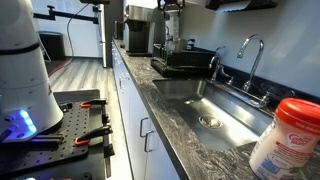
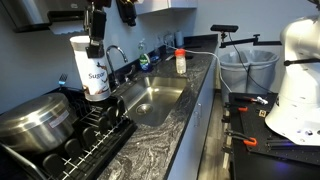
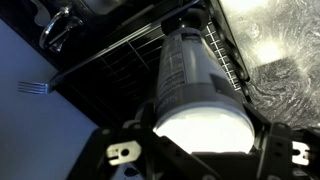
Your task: Pick up the bottle and put it on the left side of the counter
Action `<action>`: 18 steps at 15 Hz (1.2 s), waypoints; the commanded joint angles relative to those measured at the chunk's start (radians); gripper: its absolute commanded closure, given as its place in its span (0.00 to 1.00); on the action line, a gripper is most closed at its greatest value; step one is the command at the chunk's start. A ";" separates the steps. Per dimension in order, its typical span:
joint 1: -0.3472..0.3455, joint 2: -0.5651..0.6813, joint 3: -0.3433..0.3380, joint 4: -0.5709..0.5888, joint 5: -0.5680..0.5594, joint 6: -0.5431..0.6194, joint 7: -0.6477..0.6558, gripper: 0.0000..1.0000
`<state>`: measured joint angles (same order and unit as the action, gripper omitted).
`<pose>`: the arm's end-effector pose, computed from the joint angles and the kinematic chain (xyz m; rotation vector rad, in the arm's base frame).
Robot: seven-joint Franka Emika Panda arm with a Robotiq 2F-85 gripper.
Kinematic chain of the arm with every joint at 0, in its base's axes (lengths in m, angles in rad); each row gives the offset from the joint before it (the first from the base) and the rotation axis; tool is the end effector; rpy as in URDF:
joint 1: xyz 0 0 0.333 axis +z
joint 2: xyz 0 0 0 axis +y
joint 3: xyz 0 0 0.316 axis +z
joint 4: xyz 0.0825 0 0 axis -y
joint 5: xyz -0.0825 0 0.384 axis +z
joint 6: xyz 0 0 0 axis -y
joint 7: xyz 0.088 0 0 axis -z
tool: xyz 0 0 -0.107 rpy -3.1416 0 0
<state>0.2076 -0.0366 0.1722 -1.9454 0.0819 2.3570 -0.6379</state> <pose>0.5437 0.2195 0.5437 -2.7009 -1.4306 -0.7027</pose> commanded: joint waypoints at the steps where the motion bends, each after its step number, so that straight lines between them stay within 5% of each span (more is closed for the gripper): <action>1: -0.003 0.006 0.004 0.003 -0.002 0.001 0.003 0.15; 5: -0.003 0.008 0.005 0.005 -0.002 0.004 0.003 0.15; 6: -0.003 0.008 0.005 0.006 -0.002 0.004 0.003 0.40; 18: -0.008 0.119 0.018 0.020 0.001 0.099 0.008 0.40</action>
<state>0.2072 0.0574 0.1742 -1.9486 0.0794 2.4424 -0.6367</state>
